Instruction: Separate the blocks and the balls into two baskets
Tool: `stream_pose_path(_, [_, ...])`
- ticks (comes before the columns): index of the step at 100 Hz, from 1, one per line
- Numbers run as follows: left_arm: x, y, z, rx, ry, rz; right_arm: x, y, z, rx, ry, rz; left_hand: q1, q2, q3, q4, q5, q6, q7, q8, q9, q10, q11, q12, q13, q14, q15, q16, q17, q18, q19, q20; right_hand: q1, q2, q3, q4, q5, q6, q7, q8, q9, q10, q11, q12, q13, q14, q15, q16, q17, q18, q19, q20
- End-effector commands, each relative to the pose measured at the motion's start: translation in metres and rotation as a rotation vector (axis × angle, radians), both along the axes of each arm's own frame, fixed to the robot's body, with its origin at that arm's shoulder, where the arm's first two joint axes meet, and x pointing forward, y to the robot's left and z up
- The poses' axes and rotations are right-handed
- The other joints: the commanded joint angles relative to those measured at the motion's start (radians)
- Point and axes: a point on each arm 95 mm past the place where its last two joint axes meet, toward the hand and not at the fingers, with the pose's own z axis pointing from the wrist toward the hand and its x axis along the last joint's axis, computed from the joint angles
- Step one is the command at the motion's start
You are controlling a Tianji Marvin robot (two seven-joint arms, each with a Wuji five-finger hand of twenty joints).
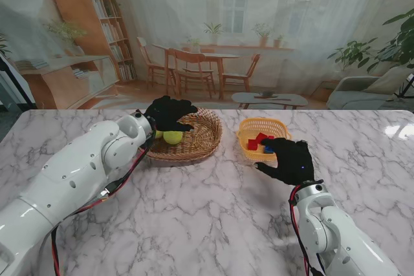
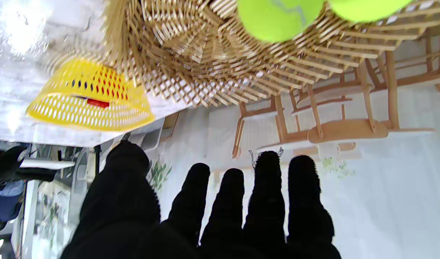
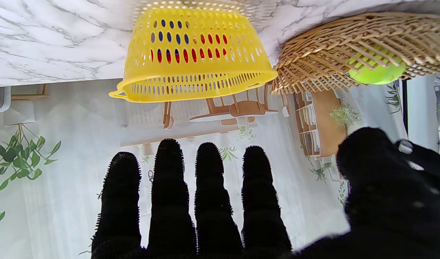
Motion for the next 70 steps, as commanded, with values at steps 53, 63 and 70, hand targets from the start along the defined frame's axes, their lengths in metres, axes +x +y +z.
stream_pose_path(53, [-0.069,-0.002,0.02,-0.348,-0.099,-0.114,0.006,0.012,0.013,0.049,-0.005,0.059,-0.049,0.049,-0.014,-0.003,0.047,-0.041,0.02,0.057,0.064,-0.013,-0.036,0.048,0.037,0.014,-0.034,0.007,-0.015,0.063,-0.039,0.052,0.01,0.044,-0.018,0.024,0.0,0.013,-0.013,0.022,-0.014,0.018,-0.006,0.002,-0.006,0.029,-0.039,0.006,0.009,0.023,-0.001,0.018])
stream_pose_path(63, [-0.08,0.001,0.018,-0.397,-0.1,-0.093,0.009,0.017,0.019,0.073,-0.005,0.084,-0.049,0.053,-0.013,-0.002,0.023,-0.028,0.013,0.062,0.038,-0.009,-0.047,0.05,0.029,0.017,-0.037,0.01,-0.022,0.055,-0.05,0.051,0.006,0.05,-0.023,0.025,0.016,0.015,-0.009,0.02,0.012,0.018,-0.02,-0.009,0.036,0.041,-0.059,-0.012,0.033,0.021,0.008,0.014])
stream_pose_path(70, [-0.087,0.004,0.014,-0.438,-0.09,-0.082,0.011,0.021,0.023,0.098,-0.01,0.101,-0.048,0.053,-0.013,-0.001,0.028,-0.03,0.015,0.067,0.043,-0.011,-0.045,0.053,0.031,0.015,-0.036,0.013,-0.023,0.055,-0.056,0.049,0.003,0.056,-0.024,0.025,0.021,0.014,-0.008,0.019,0.02,0.015,-0.024,-0.012,0.049,0.041,-0.062,-0.015,0.043,0.02,0.013,0.012])
